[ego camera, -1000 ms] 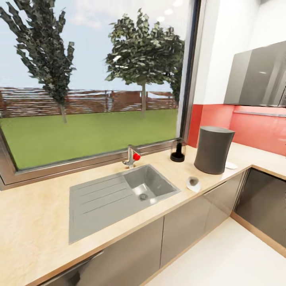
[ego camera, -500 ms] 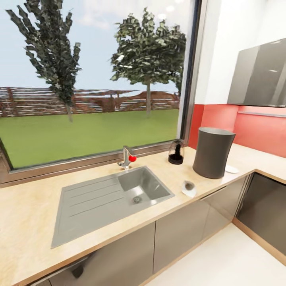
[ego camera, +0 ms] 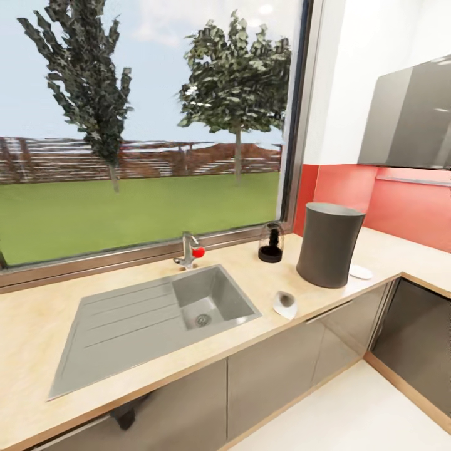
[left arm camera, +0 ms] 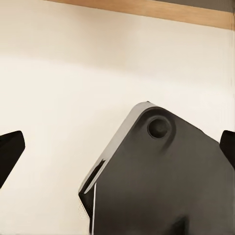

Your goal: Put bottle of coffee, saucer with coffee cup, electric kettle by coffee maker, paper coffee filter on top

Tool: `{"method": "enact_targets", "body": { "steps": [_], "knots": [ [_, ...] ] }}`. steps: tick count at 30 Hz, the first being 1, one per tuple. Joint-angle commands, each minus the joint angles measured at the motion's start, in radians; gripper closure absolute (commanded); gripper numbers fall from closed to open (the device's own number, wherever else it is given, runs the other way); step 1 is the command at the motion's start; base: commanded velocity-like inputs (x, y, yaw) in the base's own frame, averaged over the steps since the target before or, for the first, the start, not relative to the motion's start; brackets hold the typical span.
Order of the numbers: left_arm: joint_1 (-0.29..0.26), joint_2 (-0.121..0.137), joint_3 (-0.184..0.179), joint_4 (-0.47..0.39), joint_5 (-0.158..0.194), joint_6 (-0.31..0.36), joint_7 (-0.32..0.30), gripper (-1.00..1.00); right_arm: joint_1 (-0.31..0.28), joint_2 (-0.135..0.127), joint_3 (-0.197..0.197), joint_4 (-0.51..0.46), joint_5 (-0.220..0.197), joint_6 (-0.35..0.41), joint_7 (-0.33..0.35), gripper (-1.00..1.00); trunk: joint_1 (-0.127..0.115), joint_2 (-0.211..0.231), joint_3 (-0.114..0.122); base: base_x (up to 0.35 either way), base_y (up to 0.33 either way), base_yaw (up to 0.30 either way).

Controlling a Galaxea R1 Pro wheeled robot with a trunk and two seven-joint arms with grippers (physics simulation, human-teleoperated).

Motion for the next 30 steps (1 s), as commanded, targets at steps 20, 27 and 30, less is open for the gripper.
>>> {"method": "enact_targets", "body": {
  "steps": [20, 27, 30],
  "knots": [
    [0.001, -0.002, 0.001, -0.002, 0.008, -0.002, -0.004, -1.00, -0.002, -0.001, -0.008, 0.003, 0.007, -0.006, -0.004, 1.00, 0.001, 0.000, 0.000, 0.068, -0.274, 0.126],
    [0.001, -0.003, 0.001, -0.002, 0.007, -0.002, -0.004, -1.00, -0.002, 0.000, -0.008, 0.003, 0.007, -0.006, -0.004, 1.00, 0.001, 0.000, 0.000, 0.002, -0.282, 0.003],
    [0.001, -0.004, 0.000, -0.002, 0.007, -0.002, -0.004, -1.00, -0.002, 0.000, -0.008, 0.003, 0.007, -0.006, -0.004, 1.00, 0.001, 0.000, 0.000, 0.000, -0.283, 0.001]
  ]
}}
